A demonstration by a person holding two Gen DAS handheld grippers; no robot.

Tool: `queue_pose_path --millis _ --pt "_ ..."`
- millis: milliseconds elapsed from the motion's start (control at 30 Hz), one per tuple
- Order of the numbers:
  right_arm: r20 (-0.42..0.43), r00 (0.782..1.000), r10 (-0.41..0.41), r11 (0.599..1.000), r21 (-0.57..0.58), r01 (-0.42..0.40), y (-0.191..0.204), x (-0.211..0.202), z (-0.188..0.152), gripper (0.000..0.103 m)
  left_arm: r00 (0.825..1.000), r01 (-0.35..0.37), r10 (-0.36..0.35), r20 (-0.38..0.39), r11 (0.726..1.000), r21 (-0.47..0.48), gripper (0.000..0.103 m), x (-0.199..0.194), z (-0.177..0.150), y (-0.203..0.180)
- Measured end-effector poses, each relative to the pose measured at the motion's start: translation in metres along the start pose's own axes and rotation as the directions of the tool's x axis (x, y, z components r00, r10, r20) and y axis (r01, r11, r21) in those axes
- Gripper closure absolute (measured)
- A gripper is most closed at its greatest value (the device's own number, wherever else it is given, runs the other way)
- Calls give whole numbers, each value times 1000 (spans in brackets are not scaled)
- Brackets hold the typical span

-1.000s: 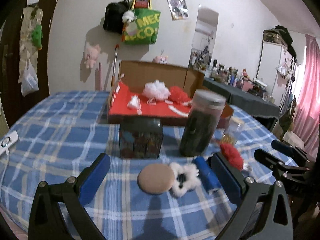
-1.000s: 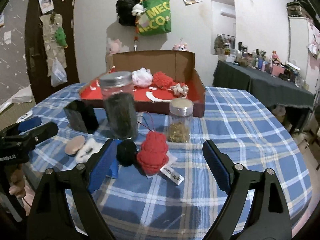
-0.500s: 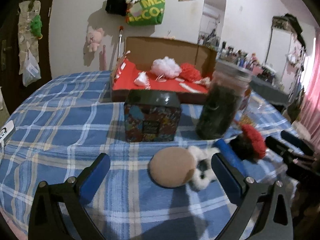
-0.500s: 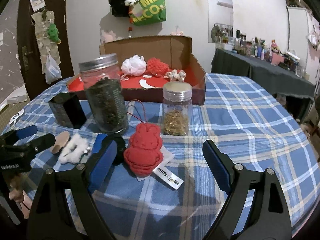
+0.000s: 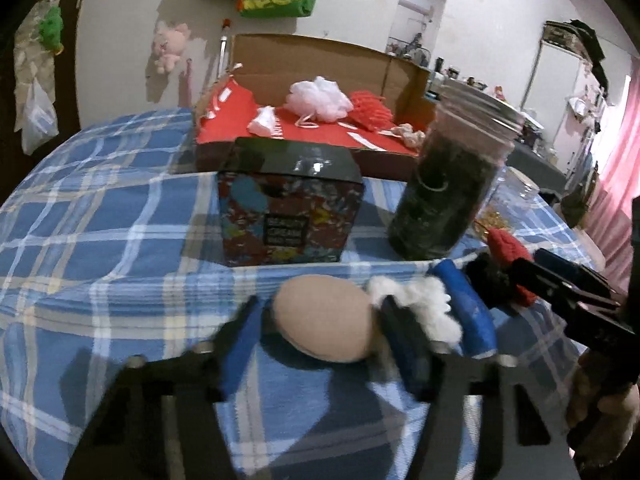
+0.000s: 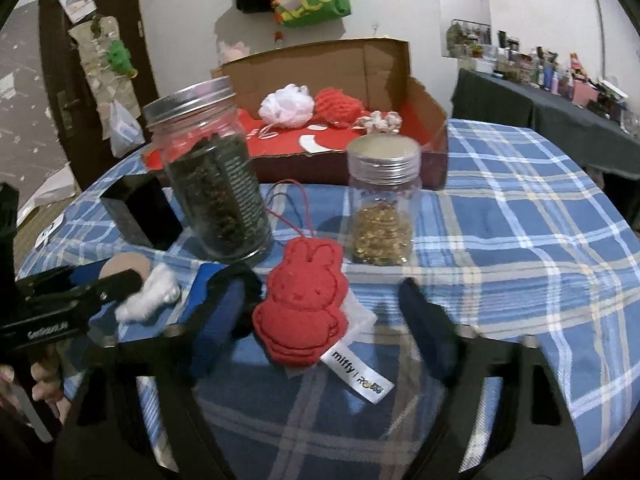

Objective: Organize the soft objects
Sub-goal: 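Lower the right tool toward the red knitted bunny, then grasp the beige round sponge with left tool while right tool grasps red bunny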

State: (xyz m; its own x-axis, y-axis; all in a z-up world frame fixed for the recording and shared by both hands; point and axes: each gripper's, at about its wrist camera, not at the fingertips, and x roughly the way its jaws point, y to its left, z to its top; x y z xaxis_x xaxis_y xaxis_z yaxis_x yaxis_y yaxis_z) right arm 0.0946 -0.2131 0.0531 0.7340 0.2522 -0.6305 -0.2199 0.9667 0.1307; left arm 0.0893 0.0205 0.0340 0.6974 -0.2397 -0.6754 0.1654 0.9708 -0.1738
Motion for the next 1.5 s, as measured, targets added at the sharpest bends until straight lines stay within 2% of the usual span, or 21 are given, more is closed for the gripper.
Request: queue_pose_path --millis 67,167,333,367,400,700,800,867,933,1033,1100,1133,1167,1367,1500 --pt "-7 1000 17 1000 -17 -17 2 1 -1 62 1000 -4 4 8 1000 14 54 -2 0 -4" --pt "-29 998 60 998 -13 -60 3 3 -3 64 1000 8 -9 24 1000 27 61 -7 0 -8" --pt "17 997 71 997 -6 -71 2 -9 -4 65 998 41 -43 43 998 38 70 -14 3 -13" --pt "20 997 76 997 -5 -76 2 -9 -3 65 998 52 -54 45 998 37 80 -16 4 -14" --pt "25 996 83 997 -4 -82 2 -11 -3 65 997 63 -65 43 997 39 85 -16 5 -16" --pt "31 995 99 995 -2 -99 6 -17 -1 65 995 99 -99 17 994 43 85 -14 3 -20" --pt "17 993 114 993 5 -115 6 -19 -2 65 995 102 -103 15 993 59 80 -18 -1 -18" --pt "4 991 131 991 9 -131 5 -22 -5 65 996 89 -91 18 994 70 60 -20 -6 -15" --pt "-9 993 119 993 -2 -119 6 -23 -8 64 997 65 -67 26 995 72 50 -22 -11 -11" --pt "-23 994 103 994 -21 -104 8 -21 -16 63 999 30 -32 24 996 82 48 -19 -14 -5" --pt "-26 995 92 995 -31 -93 9 -18 -20 49 1000 22 -24 20 996 88 44 -18 -13 -3" --pt "-27 996 88 995 -35 -89 9 -18 -21 41 1000 21 -23 21 995 93 38 -18 -12 -2" --pt "-25 997 79 996 -42 -80 9 -17 -22 40 1000 17 -19 24 995 99 32 -18 -10 -1" --pt "20 998 53 997 -63 -52 9 -22 -20 40 1000 7 -12 28 988 155 32 -12 1 -3" --pt "24 998 53 995 -80 -51 13 -20 -21 40 1000 7 -4 -16 983 181 34 -1 6 -8"
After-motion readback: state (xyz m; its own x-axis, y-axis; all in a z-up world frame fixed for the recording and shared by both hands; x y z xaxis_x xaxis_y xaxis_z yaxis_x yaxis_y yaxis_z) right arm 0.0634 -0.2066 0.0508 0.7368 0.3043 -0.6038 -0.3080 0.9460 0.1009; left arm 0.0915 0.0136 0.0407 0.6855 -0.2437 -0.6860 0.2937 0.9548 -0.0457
